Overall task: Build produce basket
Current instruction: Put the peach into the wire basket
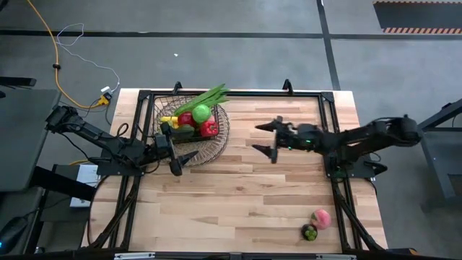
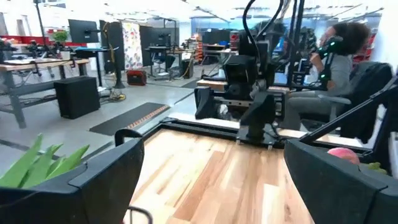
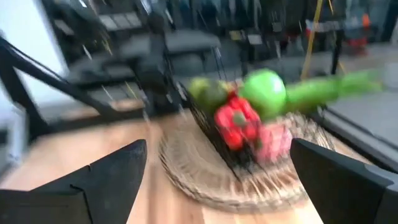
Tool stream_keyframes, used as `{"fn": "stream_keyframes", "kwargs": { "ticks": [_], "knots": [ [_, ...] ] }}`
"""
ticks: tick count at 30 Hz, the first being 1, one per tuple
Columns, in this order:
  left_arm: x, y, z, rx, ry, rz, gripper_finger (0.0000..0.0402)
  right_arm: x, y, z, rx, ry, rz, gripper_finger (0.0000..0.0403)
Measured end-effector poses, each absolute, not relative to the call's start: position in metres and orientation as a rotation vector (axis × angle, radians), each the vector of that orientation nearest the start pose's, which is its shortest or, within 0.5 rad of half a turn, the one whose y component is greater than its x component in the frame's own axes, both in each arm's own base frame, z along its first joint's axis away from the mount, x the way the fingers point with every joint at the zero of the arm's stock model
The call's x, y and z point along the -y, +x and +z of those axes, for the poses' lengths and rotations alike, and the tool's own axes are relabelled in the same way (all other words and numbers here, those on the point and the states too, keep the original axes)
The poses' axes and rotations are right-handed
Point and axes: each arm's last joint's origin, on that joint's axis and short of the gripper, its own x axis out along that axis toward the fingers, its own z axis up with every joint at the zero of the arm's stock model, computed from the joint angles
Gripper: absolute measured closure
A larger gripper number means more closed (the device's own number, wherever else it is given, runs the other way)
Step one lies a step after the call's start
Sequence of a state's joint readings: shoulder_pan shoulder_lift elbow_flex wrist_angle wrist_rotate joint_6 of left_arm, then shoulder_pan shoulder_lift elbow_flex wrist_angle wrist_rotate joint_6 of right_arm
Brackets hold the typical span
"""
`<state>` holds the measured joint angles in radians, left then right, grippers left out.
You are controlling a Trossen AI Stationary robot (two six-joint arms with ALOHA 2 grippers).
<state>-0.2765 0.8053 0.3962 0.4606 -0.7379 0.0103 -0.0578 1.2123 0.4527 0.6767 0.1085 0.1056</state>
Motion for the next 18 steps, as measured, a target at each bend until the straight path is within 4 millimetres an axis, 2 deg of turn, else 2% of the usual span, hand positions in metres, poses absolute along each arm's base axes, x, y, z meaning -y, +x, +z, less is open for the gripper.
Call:
{"fn": "stream_keyframes", "kwargs": {
  "ticks": [4,7,10,18],
  "knots": [
    [0.025,0.181,0.249,0.046,-0.021,0.44,0.0025,0.011,0.219,0.218,0.046,0.124,-0.138,0.0018],
    [0.018,0.19,0.239,0.095,-0.036,0.384,0.0025,0.011,0.211,0.218,0.069,0.142,-0.136,0.0018],
    [0.007,0.202,0.226,0.125,-0.056,0.321,0.0025,0.01,0.208,0.218,0.08,0.176,-0.131,0.0018],
    [-0.021,0.228,0.196,0.093,-0.121,0.36,0.0025,0.01,0.209,0.214,0.041,0.176,-0.129,0.0018]
  ]
}}
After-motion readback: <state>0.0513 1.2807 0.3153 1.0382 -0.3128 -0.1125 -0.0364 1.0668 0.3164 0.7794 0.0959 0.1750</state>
